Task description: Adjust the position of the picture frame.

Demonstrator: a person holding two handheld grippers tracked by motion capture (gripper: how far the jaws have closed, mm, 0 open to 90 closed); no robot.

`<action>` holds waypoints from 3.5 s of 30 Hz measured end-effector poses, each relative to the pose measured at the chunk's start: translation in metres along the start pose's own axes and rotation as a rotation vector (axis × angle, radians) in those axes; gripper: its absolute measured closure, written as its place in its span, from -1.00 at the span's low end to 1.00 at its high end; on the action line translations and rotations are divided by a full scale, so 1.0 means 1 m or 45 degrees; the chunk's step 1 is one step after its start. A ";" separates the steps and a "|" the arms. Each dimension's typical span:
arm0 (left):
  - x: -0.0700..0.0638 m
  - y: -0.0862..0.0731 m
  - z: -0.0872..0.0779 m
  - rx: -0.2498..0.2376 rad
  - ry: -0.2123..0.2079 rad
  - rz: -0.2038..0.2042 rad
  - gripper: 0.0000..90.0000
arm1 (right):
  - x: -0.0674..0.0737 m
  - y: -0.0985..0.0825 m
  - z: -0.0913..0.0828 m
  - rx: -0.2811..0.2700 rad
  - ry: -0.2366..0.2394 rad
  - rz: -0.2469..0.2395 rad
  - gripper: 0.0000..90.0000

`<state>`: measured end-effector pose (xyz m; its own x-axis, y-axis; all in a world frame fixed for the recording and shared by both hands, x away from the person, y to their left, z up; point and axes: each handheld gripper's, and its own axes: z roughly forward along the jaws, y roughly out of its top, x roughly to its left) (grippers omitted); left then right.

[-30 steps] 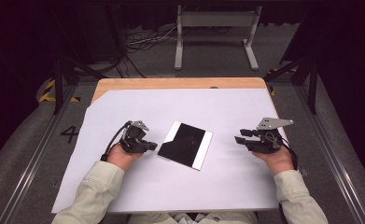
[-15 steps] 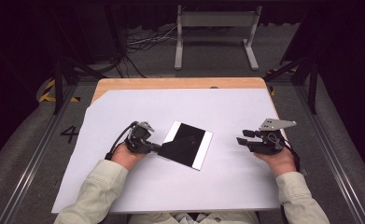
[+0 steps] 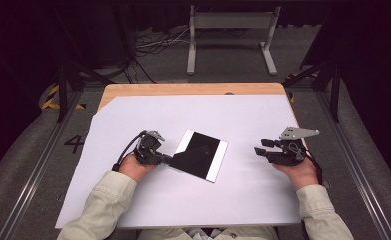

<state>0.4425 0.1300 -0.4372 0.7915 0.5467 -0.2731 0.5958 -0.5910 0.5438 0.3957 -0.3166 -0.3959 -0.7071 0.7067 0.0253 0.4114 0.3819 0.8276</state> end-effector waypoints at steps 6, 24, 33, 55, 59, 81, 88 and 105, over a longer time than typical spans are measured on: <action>-0.007 0.001 0.004 0.016 -0.044 0.017 1.00 | -0.001 -0.001 -0.002 -0.007 -0.003 0.009 0.18; -0.049 0.021 0.030 0.069 -0.133 0.164 1.00 | -0.002 -0.005 -0.009 -0.007 -0.020 0.033 0.19; -0.062 0.033 0.042 0.052 -0.157 0.224 1.00 | 0.000 -0.008 -0.013 0.014 -0.018 0.017 0.29; -0.076 0.047 0.056 0.024 -0.177 0.257 1.00 | 0.001 -0.012 -0.018 0.032 -0.028 0.029 0.28; -0.077 0.049 0.053 0.029 -0.158 0.287 1.00 | 0.001 -0.012 -0.018 0.034 -0.026 0.028 0.28; -0.012 0.074 0.021 -0.379 0.104 0.096 1.00 | 0.004 -0.024 -0.029 0.109 -0.077 0.036 0.73; 0.003 0.076 0.033 -0.483 0.160 0.000 1.00 | 0.007 -0.021 -0.032 0.066 -0.099 0.008 0.86; 0.014 0.082 0.062 -0.292 0.121 -0.077 1.00 | 0.013 -0.022 -0.038 0.053 -0.097 0.001 0.91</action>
<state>0.5108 0.0528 -0.4453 0.7325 0.6367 -0.2408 0.5869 -0.4114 0.6974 0.3555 -0.3386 -0.3918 -0.6615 0.7498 -0.0180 0.4365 0.4044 0.8037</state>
